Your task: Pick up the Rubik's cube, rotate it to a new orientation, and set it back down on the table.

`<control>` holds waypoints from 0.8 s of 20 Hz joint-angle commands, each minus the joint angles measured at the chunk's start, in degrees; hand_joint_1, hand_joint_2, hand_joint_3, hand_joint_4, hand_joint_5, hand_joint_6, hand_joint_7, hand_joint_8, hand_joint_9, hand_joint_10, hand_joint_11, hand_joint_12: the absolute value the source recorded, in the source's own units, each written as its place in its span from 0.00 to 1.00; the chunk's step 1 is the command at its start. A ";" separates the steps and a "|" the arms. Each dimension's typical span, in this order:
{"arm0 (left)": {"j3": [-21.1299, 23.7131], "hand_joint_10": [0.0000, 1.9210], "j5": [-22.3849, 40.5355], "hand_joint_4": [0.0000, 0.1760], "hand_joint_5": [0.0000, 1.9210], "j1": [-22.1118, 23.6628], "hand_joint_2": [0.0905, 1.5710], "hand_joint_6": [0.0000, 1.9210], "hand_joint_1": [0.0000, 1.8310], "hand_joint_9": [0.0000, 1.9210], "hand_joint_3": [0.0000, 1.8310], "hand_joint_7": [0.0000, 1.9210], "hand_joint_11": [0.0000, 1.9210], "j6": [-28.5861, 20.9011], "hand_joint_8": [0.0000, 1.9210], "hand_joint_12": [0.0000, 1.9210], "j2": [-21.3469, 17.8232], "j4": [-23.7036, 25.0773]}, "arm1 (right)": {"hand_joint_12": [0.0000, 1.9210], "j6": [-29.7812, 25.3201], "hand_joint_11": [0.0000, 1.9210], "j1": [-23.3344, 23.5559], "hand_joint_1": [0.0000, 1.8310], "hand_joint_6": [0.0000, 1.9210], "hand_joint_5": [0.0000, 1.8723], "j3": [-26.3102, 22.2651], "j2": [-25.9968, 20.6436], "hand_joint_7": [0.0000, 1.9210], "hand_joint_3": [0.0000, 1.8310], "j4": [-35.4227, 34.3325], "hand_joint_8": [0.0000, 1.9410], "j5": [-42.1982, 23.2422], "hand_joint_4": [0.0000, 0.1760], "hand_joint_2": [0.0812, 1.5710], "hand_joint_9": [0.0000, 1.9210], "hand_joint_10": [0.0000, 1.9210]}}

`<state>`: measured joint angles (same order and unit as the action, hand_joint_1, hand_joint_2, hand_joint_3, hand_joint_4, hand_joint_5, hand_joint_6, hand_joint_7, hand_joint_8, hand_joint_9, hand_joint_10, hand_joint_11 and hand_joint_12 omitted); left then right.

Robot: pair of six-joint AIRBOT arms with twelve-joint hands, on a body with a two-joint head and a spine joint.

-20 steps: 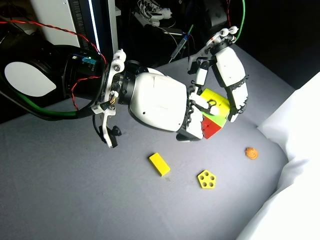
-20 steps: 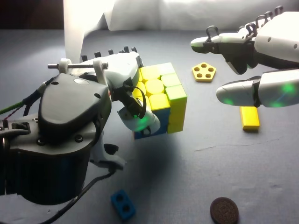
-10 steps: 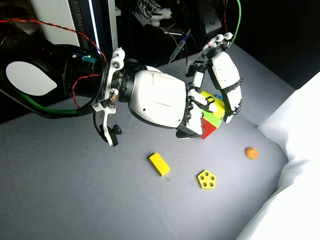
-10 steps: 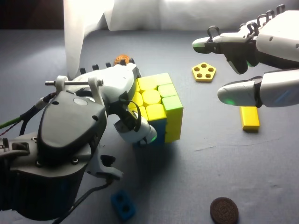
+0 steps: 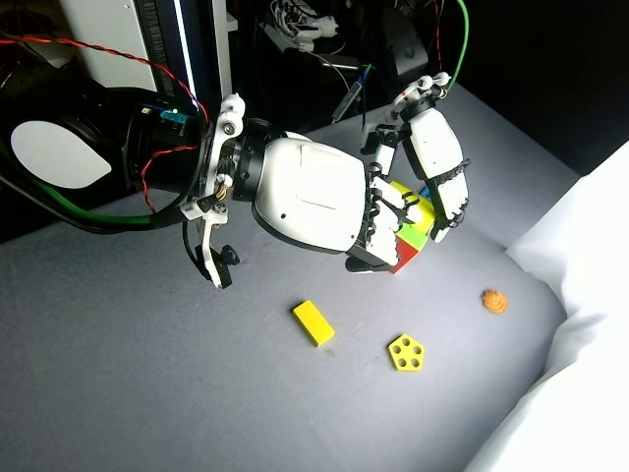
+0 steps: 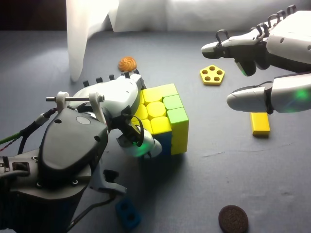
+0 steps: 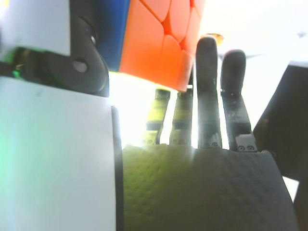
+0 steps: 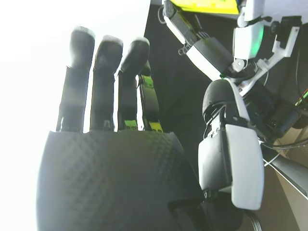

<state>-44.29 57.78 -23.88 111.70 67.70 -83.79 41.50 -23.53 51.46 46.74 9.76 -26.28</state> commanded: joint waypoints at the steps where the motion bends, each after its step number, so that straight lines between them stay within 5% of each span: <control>1: -0.03 0.70 2.51 0.00 0.15 0.05 0.74 0.66 0.63 0.19 0.00 0.17 0.16 -0.76 0.68 0.81 -0.43 5.27 | 1.00 -0.05 0.22 0.28 0.11 0.00 0.13 -0.14 -0.27 0.26 0.00 -0.65 0.84 -6.59 0.00 0.75 0.26 1.00; 2: -0.03 0.71 2.51 0.00 0.24 -0.09 0.83 0.83 0.59 0.21 0.00 0.29 0.18 -0.89 0.79 0.82 -0.43 5.40 | 1.00 -0.05 0.21 0.27 0.11 0.01 0.14 -0.14 -0.27 0.26 0.00 -0.65 0.84 -6.58 0.00 0.75 0.25 1.00; 5: 0.00 0.75 2.51 0.13 0.25 -0.60 0.87 0.88 0.57 0.20 0.00 0.29 0.15 -1.44 0.87 0.86 -0.43 5.59 | 1.00 -0.05 0.20 0.23 0.11 0.00 0.11 -0.18 -0.28 0.26 0.00 -0.61 0.86 -6.56 0.00 0.75 0.25 1.00; 6: 0.01 0.75 2.51 0.13 0.25 -0.90 0.87 0.88 0.57 0.20 0.00 0.29 0.15 -1.90 0.87 0.86 -0.42 5.86 | 1.00 -0.05 0.20 0.21 0.11 0.00 0.11 -0.19 -0.28 0.26 0.00 -0.57 0.86 -6.56 0.00 0.75 0.25 1.00; 7: 0.09 0.68 2.51 0.00 0.32 -1.21 0.82 0.79 0.57 0.23 0.00 0.18 0.17 -2.31 0.71 0.81 -0.42 6.09 | 1.00 -0.05 0.18 0.19 0.09 0.00 0.11 -0.21 -0.28 0.24 0.00 -0.57 0.88 -6.56 0.00 0.76 0.24 1.00; 8: 0.22 0.67 2.51 0.00 0.30 -1.41 0.84 0.81 0.58 0.24 0.00 0.28 0.16 -2.35 0.81 0.84 -0.42 6.10 | 1.00 -0.05 0.16 0.19 0.10 0.00 0.10 -0.21 -0.29 0.22 0.00 -0.56 0.88 -6.56 0.00 0.76 0.22 1.00; 9: 0.34 0.67 2.51 0.00 0.33 -1.61 0.82 0.78 0.58 0.24 0.00 0.21 0.15 -2.48 0.71 0.85 -0.43 6.11 | 1.00 -0.06 0.16 0.19 0.09 0.00 0.10 -0.21 -0.29 0.20 0.00 -0.55 0.89 -6.56 0.00 0.77 0.21 1.00; 11: 0.46 0.68 2.51 0.00 0.20 -1.95 0.70 0.44 0.61 0.15 0.00 0.12 0.13 -2.83 0.59 0.83 -0.42 6.25 | 1.00 -0.06 0.21 0.15 0.10 0.01 0.11 -0.21 -0.28 0.22 0.00 -0.52 0.90 -6.56 0.00 0.77 0.24 1.00; 13: 0.46 0.58 2.51 0.00 0.18 -2.05 0.68 0.33 0.60 0.17 0.00 0.17 0.09 -2.86 0.43 0.80 -0.42 6.39 | 1.00 -0.06 0.17 0.14 0.08 0.00 0.09 -0.21 -0.28 0.20 0.00 -0.47 0.90 -6.56 0.00 0.78 0.21 1.00; 16: 0.50 0.17 2.51 0.00 0.11 -2.28 0.69 0.06 0.47 0.09 0.00 0.14 0.00 -3.32 0.04 0.56 -0.43 6.70 | 1.00 -0.06 0.20 0.12 0.08 0.01 0.10 -0.21 -0.28 0.21 0.00 -0.41 0.91 -6.55 0.00 0.78 0.23 1.00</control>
<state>-43.97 58.15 -26.24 108.92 67.64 -80.86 41.50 -23.77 51.46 46.74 9.96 -26.28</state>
